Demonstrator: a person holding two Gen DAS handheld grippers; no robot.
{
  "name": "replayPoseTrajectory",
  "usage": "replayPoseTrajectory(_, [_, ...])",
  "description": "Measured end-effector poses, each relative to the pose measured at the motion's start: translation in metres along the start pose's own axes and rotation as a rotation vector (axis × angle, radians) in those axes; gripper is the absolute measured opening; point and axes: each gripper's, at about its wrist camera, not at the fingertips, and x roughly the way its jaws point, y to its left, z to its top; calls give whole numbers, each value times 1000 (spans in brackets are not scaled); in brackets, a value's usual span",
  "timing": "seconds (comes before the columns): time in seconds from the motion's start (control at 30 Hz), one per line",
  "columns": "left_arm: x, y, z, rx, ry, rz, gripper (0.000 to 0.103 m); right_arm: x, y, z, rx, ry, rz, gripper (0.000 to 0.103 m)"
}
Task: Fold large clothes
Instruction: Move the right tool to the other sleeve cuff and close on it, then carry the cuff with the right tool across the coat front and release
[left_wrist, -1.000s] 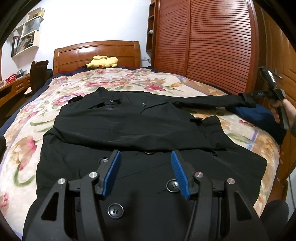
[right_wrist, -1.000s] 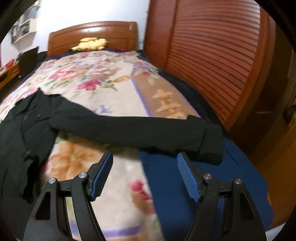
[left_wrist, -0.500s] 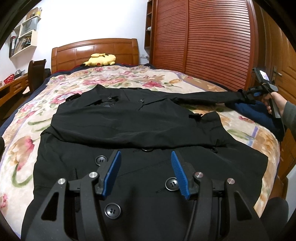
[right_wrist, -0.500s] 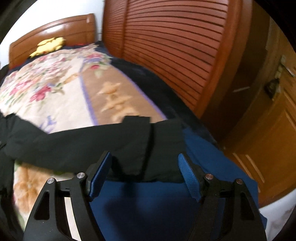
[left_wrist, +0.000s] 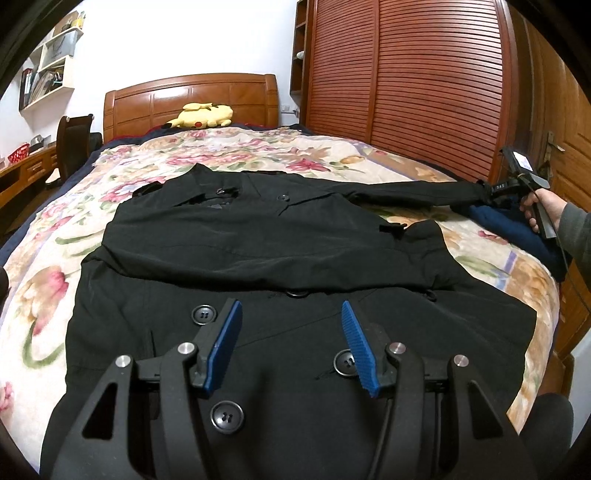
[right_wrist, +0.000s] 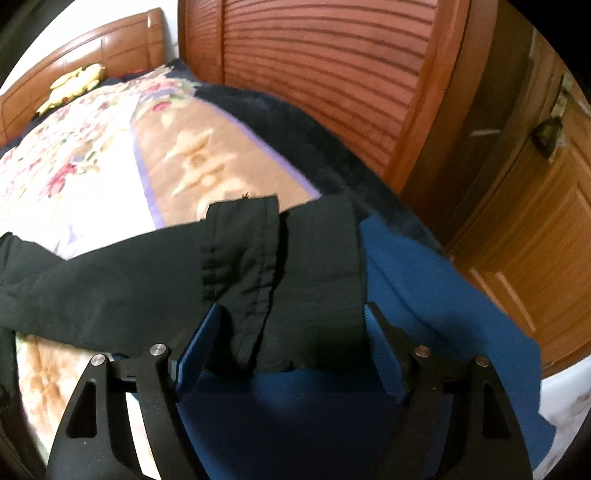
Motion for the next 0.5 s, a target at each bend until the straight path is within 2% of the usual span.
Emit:
replayPoseTrajectory(0.03, [0, 0, 0, -1, 0, 0, 55, -1, 1, -1, -6, -6, 0, 79])
replayPoseTrajectory(0.07, [0, 0, 0, 0, -1, 0, 55, -2, 2, -2, -12, -9, 5, 74])
replayPoseTrajectory(0.13, [0, 0, 0, 1, -1, 0, 55, -5, 7, -4, -41, -14, 11, 57])
replayPoseTrajectory(0.2, [0, 0, 0, 2, -2, 0, 55, -11, 17, -7, -99, -19, 6, 22])
replayPoseTrajectory(0.23, [0, 0, 0, 3, -3, 1, 55, -12, 21, -7, -122, -18, -12, 14])
replayPoseTrajectory(0.27, [0, 0, 0, 4, -3, 1, 55, -16, 26, -9, -150, -24, -32, 12])
replayPoseTrajectory(0.37, [-2, 2, 0, 0, -7, 2, 55, -37, 39, -11, -206, -66, -18, 6])
replayPoseTrajectory(0.5, [-4, 1, -1, -3, -10, 7, 55, -74, 60, -11, -262, -144, 1, 5])
